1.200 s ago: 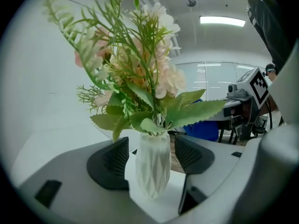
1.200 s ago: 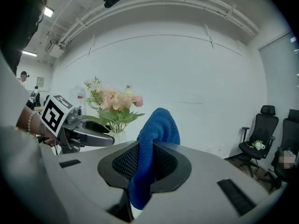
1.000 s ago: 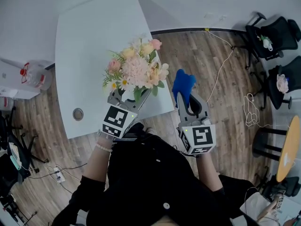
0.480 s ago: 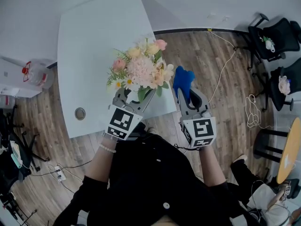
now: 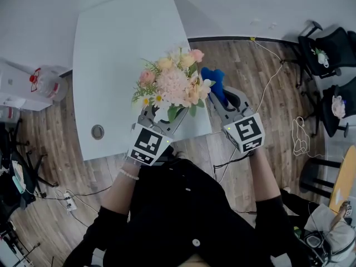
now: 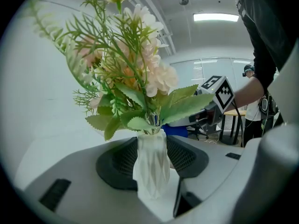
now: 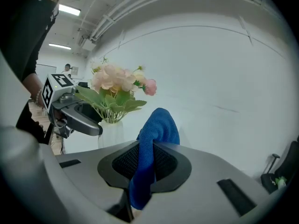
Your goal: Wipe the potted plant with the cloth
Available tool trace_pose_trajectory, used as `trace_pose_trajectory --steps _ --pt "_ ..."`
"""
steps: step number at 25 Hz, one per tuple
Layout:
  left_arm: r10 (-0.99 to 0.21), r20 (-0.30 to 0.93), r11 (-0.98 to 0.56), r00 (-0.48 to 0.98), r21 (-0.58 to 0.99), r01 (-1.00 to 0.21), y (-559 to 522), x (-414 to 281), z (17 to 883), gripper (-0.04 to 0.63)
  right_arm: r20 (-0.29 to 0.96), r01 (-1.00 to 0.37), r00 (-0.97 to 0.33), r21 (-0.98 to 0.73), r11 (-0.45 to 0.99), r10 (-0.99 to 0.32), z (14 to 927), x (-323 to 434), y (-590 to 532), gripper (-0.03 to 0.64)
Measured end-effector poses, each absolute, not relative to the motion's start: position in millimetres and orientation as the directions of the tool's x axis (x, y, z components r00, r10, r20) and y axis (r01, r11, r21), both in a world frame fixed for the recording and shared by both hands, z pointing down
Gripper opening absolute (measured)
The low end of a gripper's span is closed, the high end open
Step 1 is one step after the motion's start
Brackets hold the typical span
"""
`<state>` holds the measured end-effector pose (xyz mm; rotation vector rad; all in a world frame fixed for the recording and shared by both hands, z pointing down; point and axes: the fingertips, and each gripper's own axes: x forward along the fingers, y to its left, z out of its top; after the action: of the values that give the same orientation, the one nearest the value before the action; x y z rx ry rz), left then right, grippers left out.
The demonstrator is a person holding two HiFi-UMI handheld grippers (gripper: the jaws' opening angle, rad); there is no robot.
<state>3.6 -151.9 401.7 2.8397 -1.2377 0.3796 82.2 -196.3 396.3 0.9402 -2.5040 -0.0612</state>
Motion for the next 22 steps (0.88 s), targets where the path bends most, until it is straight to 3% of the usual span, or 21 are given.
trace_pose_trajectory --steps 11,22 --pt "-0.717 0.244 -0.687 0.653 -0.092 -0.721 -151.6 4.3 402.8 0.209 0.422 -0.254 -0.846 0.216 0.943 -0.324 386.5 38.8 -212.9 0.081" --pt "-0.711 0.249 -0.695 0.658 -0.103 -0.712 -151.4 5.0 402.3 0.209 0.486 -0.011 -0.873 0.049 0.999 -0.034 395.5 15.7 -205.5 0.081"
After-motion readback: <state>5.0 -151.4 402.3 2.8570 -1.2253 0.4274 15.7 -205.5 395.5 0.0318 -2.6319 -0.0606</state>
